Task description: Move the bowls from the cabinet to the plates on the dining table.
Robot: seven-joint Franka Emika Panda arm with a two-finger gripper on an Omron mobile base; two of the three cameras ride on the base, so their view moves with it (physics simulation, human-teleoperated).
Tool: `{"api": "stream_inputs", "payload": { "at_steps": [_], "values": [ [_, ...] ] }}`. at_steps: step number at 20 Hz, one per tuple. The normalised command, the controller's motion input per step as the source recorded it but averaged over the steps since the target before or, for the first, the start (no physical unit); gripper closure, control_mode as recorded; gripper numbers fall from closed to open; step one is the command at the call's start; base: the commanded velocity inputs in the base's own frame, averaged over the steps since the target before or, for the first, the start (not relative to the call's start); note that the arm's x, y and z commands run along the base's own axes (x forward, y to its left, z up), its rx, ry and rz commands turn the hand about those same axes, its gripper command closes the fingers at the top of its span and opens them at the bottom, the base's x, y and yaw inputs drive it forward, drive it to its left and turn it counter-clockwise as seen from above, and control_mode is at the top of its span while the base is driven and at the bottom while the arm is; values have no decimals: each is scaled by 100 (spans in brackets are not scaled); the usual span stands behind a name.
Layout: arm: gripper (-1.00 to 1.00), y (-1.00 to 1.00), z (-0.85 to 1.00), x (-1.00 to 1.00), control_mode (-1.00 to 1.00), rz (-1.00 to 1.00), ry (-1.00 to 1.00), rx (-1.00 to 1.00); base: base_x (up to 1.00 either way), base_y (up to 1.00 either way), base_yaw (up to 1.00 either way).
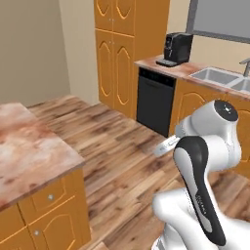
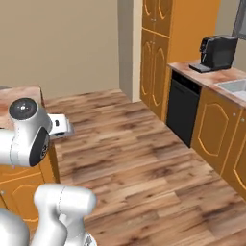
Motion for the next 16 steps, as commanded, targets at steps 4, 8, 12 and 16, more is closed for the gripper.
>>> {"api": "stream_inputs", "payload": {
  "at_steps": [4,8,12,16],
  "values": [
    [-100,0,0,0,100,0,0,0,1,-96,-28],
    [-100,0,0,0,100,0,0,0,11,-97,-26],
    [-100,0,0,0,100,0,0,0,8,-86,-29],
    [-100,0,0,0,100,0,0,0,0,-40,-47]
  ]
}}
